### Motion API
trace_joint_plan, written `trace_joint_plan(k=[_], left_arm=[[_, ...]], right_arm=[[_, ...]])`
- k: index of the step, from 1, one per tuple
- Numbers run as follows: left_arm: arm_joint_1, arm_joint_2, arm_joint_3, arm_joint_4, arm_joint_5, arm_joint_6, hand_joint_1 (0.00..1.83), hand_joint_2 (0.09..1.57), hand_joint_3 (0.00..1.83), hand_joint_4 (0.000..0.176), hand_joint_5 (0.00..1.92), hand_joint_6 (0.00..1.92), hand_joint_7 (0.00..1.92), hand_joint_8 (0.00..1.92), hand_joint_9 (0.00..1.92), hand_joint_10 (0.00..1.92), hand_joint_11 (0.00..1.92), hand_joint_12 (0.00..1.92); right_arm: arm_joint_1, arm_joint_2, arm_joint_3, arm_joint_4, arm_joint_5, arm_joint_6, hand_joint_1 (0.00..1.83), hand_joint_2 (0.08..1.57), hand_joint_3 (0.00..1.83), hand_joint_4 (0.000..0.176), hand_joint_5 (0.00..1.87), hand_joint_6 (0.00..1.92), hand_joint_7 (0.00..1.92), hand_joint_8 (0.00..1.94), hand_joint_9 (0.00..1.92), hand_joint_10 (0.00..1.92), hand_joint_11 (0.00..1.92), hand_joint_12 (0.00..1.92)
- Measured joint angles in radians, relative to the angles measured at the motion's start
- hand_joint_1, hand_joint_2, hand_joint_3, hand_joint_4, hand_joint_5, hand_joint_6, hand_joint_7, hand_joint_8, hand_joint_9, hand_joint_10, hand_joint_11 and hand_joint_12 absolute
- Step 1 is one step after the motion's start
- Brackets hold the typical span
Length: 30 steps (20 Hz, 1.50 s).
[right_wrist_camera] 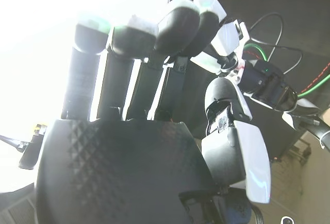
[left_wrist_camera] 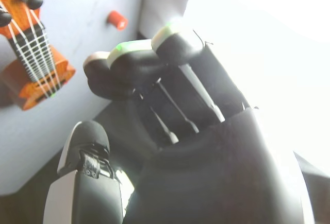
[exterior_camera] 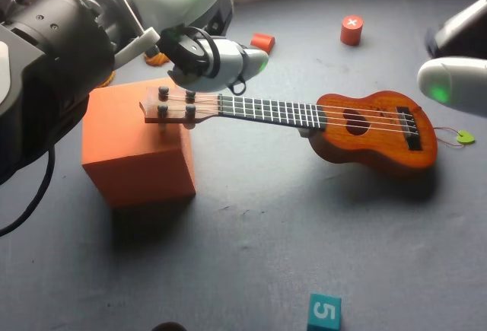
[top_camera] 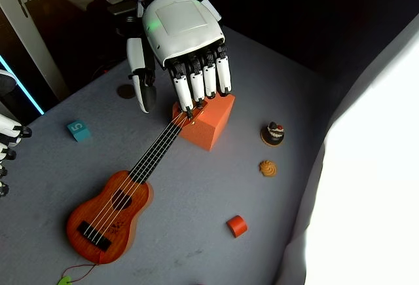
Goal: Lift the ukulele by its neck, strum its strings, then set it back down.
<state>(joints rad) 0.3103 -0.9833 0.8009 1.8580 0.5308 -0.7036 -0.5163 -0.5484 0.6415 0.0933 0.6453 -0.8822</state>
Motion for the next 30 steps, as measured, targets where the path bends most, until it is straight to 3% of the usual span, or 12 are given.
trace_joint_plan(k=[4, 7, 11, 13, 16, 20, 22, 26, 30], left_arm=[[-0.013, 0.0, 0.001, 0.011, -0.002, 0.0, 0.09, 1.33, 0.0, 0.022, 0.19, 0.0, 0.27, 0.0, 0.35, 0.01, 0.0, 0.97], [-0.013, 0.0, -0.003, 0.005, -0.004, 0.0, 0.09, 1.33, 0.0, 0.024, 0.14, 0.0, 0.2, 0.0, 0.27, 0.0, 0.0, 0.86], [-0.013, 0.0, -0.018, -0.017, 0.003, 0.0, 0.0, 1.28, 0.0, 0.024, 0.07, 0.0, 0.14, 0.0, 0.19, 0.0, 0.0, 0.69], [-0.013, -0.007, -0.032, -0.023, 0.006, 0.0, 0.0, 1.22, 0.0, 0.019, 0.02, 0.0, 0.08, 0.0, 0.11, 0.0, 0.0, 0.5], [-0.001, -0.046, -0.053, -0.046, 0.021, 0.0, 0.0, 1.18, 0.0, 0.0, 0.0, 0.0, 0.04, 0.0, 0.05, 0.0, 0.0, 0.3], [0.023, -0.116, -0.062, -0.08, 0.058, 0.0, 0.67, 1.08, 0.0, 0.0, 0.0, 0.0, 0.0, 0.0, 0.0, 0.0, 0.0, 0.19], [0.043, -0.151, -0.063, -0.087, 0.103, -0.005, 0.76, 1.04, 0.0, 0.0, 0.0, 0.0, 0.0, 0.0, 0.0, 0.0, 0.0, 0.06], [0.084, -0.202, -0.035, -0.089, 0.15, -0.019, 0.96, 0.97, 0.0, 0.0, 0.0, 0.0, 0.0, 0.0, 0.0, 0.0, 0.0, 0.0], [0.122, -0.241, 0.003, -0.116, 0.196, -0.031, 0.95, 0.98, 0.0, 0.0, 0.0, 0.0, 0.0, 0.0, 0.0, 0.0, 0.03, 0.02]], right_arm=[[-0.015, -0.002, 0.0, 0.0, 0.041, 0.0, 0.0, 1.33, 0.01, 0.0, 0.19, 0.17, 0.27, 0.01, 0.18, 0.17, 0.0, 0.78], [-0.023, -0.007, 0.0, 0.0, 0.039, 0.0, 0.0, 1.33, 0.0, 0.0, 0.23, 0.14, 0.3, 0.01, 0.22, 0.15, 0.0, 0.94], [-0.023, -0.009, 0.001, 0.0, 0.046, -0.001, 0.0, 1.33, 0.0, 0.0, 0.18, 0.07, 0.19, 0.0, 0.12, 0.06, 0.0, 0.5], [-0.023, -0.008, 0.002, 0.0, 0.049, -0.002, 0.0, 1.32, 0.0, 0.0, 0.17, 0.05, 0.14, 0.0, 0.07, 0.02, 0.0, 0.14], [-0.023, -0.009, 0.003, 0.0, 0.051, -0.001, 0.0, 1.3, 0.0, 0.0, 0.12, 0.01, 0.07, 0.0, 0.01, 0.0, 0.0, 0.0], [-0.023, -0.008, 0.003, 0.0, 0.052, -0.001, 0.0, 1.29, 0.0, 0.0, 0.1, 0.0, 0.08, 0.01, 0.02, 0.0, 0.0, 0.0], [-0.025, -0.008, 0.003, 0.001, 0.055, -0.002, 0.0, 1.29, 0.0, 0.0, 0.1, 0.01, 0.09, 0.01, 0.03, 0.01, 0.0, 0.0], [-0.026, -0.008, 0.003, 0.0, 0.061, -0.005, 0.0, 1.29, 0.0, 0.0, 0.1, 0.01, 0.11, 0.01, 0.04, 0.01, 0.0, 0.0], [-0.026, -0.004, 0.003, 0.0, 0.074, -0.006, 0.0, 1.29, 0.0, 0.0, 0.1, 0.01, 0.12, 0.01, 0.07, 0.02, 0.02, 0.01]])
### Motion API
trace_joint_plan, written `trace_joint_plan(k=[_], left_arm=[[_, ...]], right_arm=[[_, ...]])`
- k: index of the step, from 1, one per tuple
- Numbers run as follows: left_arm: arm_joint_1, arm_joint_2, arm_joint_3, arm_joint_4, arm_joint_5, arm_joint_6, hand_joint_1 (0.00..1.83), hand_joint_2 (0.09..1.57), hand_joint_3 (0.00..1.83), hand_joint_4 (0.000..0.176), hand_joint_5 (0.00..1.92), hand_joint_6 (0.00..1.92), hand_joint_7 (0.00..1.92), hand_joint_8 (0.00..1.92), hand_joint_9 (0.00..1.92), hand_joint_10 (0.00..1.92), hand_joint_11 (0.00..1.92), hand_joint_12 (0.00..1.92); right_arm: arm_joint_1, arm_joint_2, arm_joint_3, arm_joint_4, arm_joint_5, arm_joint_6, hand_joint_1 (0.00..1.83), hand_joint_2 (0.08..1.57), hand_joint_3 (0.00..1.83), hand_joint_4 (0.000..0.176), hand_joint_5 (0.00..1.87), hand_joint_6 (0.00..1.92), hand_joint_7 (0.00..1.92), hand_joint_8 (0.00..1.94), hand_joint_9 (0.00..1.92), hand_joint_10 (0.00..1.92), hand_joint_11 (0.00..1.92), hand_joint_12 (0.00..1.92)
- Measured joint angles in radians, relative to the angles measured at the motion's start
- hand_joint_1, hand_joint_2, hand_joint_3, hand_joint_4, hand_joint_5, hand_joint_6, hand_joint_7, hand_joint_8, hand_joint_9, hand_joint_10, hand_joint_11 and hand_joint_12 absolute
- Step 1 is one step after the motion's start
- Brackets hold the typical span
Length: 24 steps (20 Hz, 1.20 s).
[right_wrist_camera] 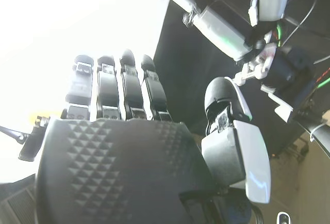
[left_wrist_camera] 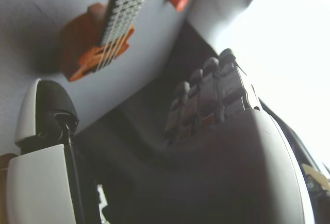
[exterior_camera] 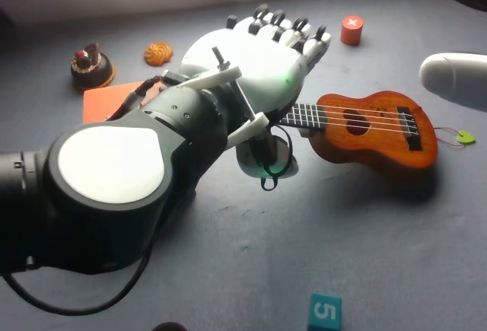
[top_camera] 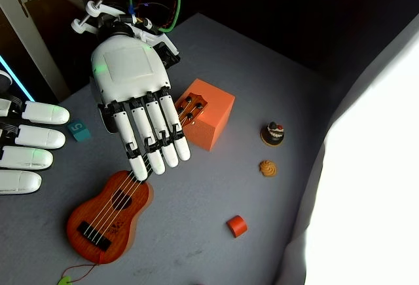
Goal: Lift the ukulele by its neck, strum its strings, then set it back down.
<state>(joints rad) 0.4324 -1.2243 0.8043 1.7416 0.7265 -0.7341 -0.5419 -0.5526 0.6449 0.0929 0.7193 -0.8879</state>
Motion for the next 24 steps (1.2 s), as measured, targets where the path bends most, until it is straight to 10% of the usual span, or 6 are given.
trace_joint_plan(k=[12, 24], left_arm=[[0.053, -0.1, 0.152, 0.007, 0.026, 0.005, 0.86, 1.0, 0.0, 0.012, 0.0, 0.0, 0.0, 0.0, 0.0, 0.0, 0.0, 0.15], [0.079, -0.157, 0.242, 0.017, 0.019, 0.03, 0.81, 1.04, 0.0, 0.0, 0.0, 0.0, 0.0, 0.0, 0.0, 0.0, 0.0, 0.3]], right_arm=[[0.024, 0.028, 0.015, 0.044, -0.059, 0.036, 0.05, 1.28, 0.0, 0.0, 0.18, 0.0, 0.15, 0.01, 0.14, 0.0, 0.0, 0.22], [0.041, 0.016, 0.016, 0.047, -0.081, 0.02, 0.01, 1.31, 0.01, 0.0, 0.14, 0.0, 0.11, 0.0, 0.07, 0.0, 0.0, 0.0]])
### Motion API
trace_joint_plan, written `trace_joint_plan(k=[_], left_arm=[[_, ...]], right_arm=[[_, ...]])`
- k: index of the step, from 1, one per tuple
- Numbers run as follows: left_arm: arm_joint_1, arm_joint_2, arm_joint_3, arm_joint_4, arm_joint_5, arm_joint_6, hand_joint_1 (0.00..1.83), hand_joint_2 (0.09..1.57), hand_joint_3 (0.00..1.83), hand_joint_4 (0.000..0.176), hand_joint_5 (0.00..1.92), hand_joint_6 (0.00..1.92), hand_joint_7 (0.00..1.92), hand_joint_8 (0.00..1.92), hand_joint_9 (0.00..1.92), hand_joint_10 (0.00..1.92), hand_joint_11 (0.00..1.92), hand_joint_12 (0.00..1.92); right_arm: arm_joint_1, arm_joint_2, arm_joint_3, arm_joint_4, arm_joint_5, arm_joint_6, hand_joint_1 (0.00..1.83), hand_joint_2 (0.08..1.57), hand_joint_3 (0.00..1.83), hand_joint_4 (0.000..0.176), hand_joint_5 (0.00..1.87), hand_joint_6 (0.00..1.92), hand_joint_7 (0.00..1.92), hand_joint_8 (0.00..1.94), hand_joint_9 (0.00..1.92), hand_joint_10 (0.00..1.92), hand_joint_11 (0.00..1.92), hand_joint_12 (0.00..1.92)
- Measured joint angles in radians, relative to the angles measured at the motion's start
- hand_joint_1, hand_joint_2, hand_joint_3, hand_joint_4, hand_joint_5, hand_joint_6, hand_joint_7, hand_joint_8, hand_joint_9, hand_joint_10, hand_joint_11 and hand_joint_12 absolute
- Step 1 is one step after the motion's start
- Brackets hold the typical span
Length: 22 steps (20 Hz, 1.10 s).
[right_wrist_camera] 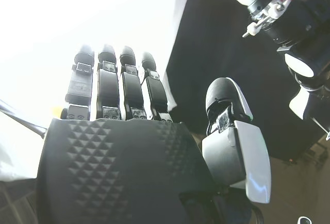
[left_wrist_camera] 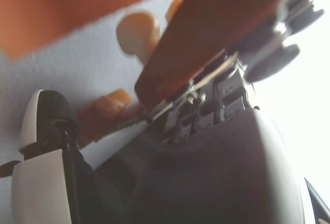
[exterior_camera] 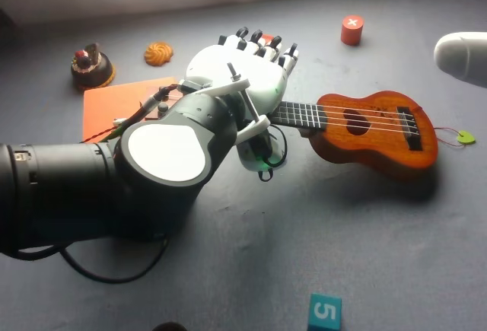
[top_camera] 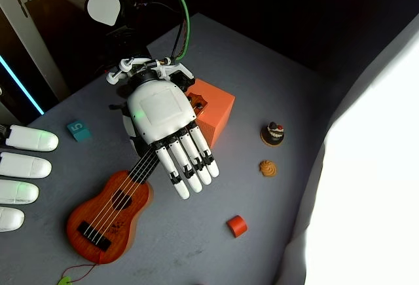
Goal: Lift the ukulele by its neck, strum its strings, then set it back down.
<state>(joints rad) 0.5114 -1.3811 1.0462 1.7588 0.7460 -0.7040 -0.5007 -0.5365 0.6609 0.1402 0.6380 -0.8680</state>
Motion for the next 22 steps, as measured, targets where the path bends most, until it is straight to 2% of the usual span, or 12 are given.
trace_joint_plan(k=[2, 4, 6, 7, 8, 11, 12, 15, 18, 22], left_arm=[[0.005, -0.007, 0.015, 0.013, 0.0, 0.0, 0.81, 1.04, 0.0, 0.0, 0.0, 0.0, 0.0, 0.0, 0.0, 0.0, 0.0, 0.27], [0.012, -0.013, 0.024, 0.016, -0.005, 0.002, 0.82, 1.04, 0.0, 0.0, 0.0, 0.0, 0.0, 0.0, 0.0, 0.0, 0.0, 0.27], [0.016, -0.016, 0.027, 0.023, -0.009, 0.004, 0.8, 1.09, 0.02, 0.0, 0.0, 0.0, 0.0, 0.0, 0.0, 0.0, 0.0, 0.21], [0.019, -0.017, 0.028, 0.025, -0.01, 0.005, 0.8, 1.1, 0.01, 0.0, 0.0, 0.0, 0.0, 0.0, 0.0, 0.0, 0.0, 0.17], [0.021, -0.017, 0.029, 0.029, -0.011, 0.006, 0.8, 1.1, 0.01, 0.0, 0.0, 0.0, 0.0, 0.0, 0.0, 0.0, 0.0, 0.16], [0.03, -0.019, 0.031, 0.038, -0.01, 0.011, 0.72, 1.1, 0.0, 0.0, 0.0, 0.0, 0.0, 0.0, 0.03, 0.01, 0.0, 0.33], [0.032, -0.019, 0.031, 0.036, -0.01, 0.011, 0.7, 1.11, 0.01, 0.0, 0.0, 0.0, 0.0, 0.0, 0.03, 0.0, 0.0, 0.3], [0.04, -0.019, 0.032, 0.04, -0.01, 0.012, 0.66, 1.12, 0.0, 0.0, 0.0, 0.0, 0.04, 0.01, 0.04, 0.01, 0.0, 0.34], [0.042, -0.019, 0.034, 0.044, -0.009, 0.011, 0.67, 1.12, 0.0, 0.0, 0.0, 0.0, 0.12, 0.01, 0.11, 0.01, 0.0, 0.49], [0.05, -0.019, 0.034, 0.056, -0.007, 0.011, 0.69, 1.11, 0.0, 0.0, 0.0, 0.0, 0.13, 0.0, 0.13, 0.01, 0.0, 0.46]], right_arm=[[0.0, -0.002, 0.0, -0.002, -0.002, 0.0, 0.01, 1.31, 0.0, 0.0, 0.14, 0.0, 0.11, 0.0, 0.1, 0.01, 0.0, 0.0], [0.0, -0.002, 0.001, -0.001, -0.004, 0.0, 0.05, 1.29, 0.0, 0.0, 0.18, 0.0, 0.16, 0.01, 0.18, 0.0, 0.0, 0.25], [0.0, -0.006, 0.005, -0.002, -0.01, -0.001, 0.04, 1.29, 0.0, 0.0, 0.16, 0.01, 0.15, 0.0, 0.18, 0.0, 0.0, 0.27], [0.0, -0.006, 0.005, -0.001, -0.015, -0.001, 0.03, 1.29, 0.0, 0.0, 0.16, 0.0, 0.13, 0.0, 0.14, 0.0, 0.0, 0.19], [0.0, -0.006, 0.005, -0.002, -0.015, 0.0, 0.06, 1.29, 0.0, 0.0, 0.18, 0.01, 0.15, 0.01, 0.13, 0.0, 0.0, 0.22], [0.007, -0.008, 0.006, -0.003, -0.019, -0.001, 0.02, 1.3, 0.0, 0.0, 0.12, 0.0, 0.12, 0.0, 0.08, 0.0, 0.0, 0.08], [0.007, -0.008, 0.006, -0.002, -0.024, 0.0, 0.0, 1.31, 0.0, 0.0, 0.09, 0.0, 0.08, 0.0, 0.05, 0.0, 0.0, 0.02], [0.007, -0.008, 0.006, -0.002, -0.031, 0.0, 0.02, 1.32, 0.01, 0.0, 0.05, 0.0, 0.05, 0.0, 0.02, 0.0, 0.0, 0.0], [0.007, -0.008, 0.006, -0.002, -0.031, 0.0, 0.05, 1.31, 0.0, 0.0, 0.04, 0.0, 0.08, 0.01, 0.05, 0.01, 0.02, 0.02], [0.007, -0.008, 0.006, -0.002, -0.037, 0.001, 0.07, 1.31, 0.0, 0.0, 0.11, 0.02, 0.12, 0.01, 0.06, 0.01, 0.0, 0.0]])
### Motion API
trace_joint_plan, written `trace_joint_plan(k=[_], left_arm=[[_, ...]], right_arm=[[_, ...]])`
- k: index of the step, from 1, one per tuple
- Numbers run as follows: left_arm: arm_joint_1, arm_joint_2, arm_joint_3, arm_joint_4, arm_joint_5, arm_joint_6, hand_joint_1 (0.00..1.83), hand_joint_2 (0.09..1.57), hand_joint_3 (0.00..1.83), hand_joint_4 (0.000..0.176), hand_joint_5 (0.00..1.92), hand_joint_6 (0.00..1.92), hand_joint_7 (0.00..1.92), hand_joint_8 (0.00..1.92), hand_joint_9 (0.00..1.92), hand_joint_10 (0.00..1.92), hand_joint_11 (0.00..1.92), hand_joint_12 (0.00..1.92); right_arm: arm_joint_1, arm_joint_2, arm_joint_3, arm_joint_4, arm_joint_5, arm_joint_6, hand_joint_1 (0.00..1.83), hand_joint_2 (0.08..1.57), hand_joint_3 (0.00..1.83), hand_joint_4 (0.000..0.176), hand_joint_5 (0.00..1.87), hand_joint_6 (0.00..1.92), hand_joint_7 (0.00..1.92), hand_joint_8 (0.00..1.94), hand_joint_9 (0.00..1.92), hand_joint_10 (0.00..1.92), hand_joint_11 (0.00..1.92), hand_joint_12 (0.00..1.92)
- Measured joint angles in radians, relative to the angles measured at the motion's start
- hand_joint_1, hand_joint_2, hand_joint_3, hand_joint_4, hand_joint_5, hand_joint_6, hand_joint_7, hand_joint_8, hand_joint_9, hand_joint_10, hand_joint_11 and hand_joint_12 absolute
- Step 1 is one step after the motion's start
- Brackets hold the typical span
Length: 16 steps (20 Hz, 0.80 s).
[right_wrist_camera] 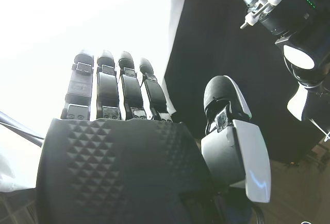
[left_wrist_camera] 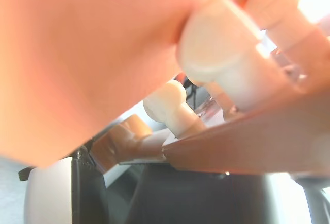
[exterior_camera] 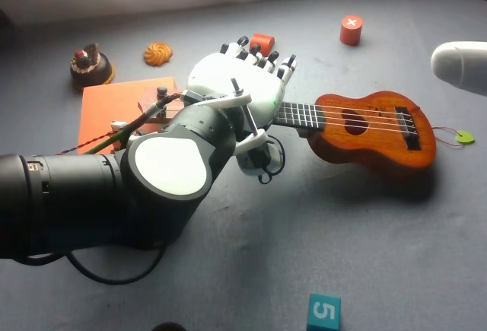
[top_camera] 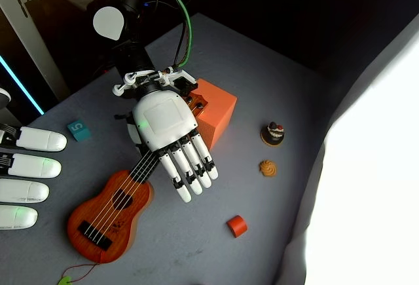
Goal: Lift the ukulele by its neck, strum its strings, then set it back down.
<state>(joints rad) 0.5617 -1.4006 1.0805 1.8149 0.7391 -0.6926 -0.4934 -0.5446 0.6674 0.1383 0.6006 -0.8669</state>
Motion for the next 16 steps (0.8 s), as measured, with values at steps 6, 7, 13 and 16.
trace_joint_plan(k=[6, 7, 13, 16], left_arm=[[0.001, -0.004, 0.0, 0.002, 0.007, -0.001, 0.76, 1.03, 0.0, 0.0, 0.55, 0.62, 0.65, 0.77, 0.61, 0.88, 0.25, 1.37], [0.001, -0.004, 0.0, 0.002, 0.008, -0.002, 0.76, 1.03, 0.0, 0.0, 0.55, 0.62, 0.65, 0.77, 0.61, 0.88, 0.25, 1.37], [0.0, -0.004, -0.002, 0.0, 0.008, -0.008, 0.98, 0.9, 0.0, 0.0, 0.86, 1.75, 0.98, 1.92, 0.99, 1.92, 0.84, 1.92], [0.0, -0.004, -0.009, -0.002, 0.01, -0.009, 1.14, 1.03, 0.06, 0.0, 1.05, 1.05, 1.36, 1.92, 1.44, 1.92, 1.46, 1.92]], right_arm=[[0.0, 0.0, 0.0, 0.0, -0.002, 0.002, 0.07, 1.31, 0.0, 0.0, 0.16, 0.03, 0.14, 0.01, 0.09, 0.02, 0.01, 0.01], [0.0, 0.0, 0.0, 0.0, -0.002, 0.002, 0.07, 1.31, 0.0, 0.0, 0.16, 0.03, 0.14, 0.01, 0.09, 0.02, 0.01, 0.01], [0.0, 0.0, 0.0, 0.0, -0.004, 0.002, 0.08, 1.32, 0.0, 0.0, 0.16, 0.02, 0.15, 0.0, 0.1, 0.01, 0.0, 0.03], [0.0, 0.0, 0.0, 0.0, -0.006, 0.003, 0.1, 1.31, 0.0, 0.0, 0.17, 0.01, 0.17, 0.01, 0.14, 0.01, 0.0, 0.17]])
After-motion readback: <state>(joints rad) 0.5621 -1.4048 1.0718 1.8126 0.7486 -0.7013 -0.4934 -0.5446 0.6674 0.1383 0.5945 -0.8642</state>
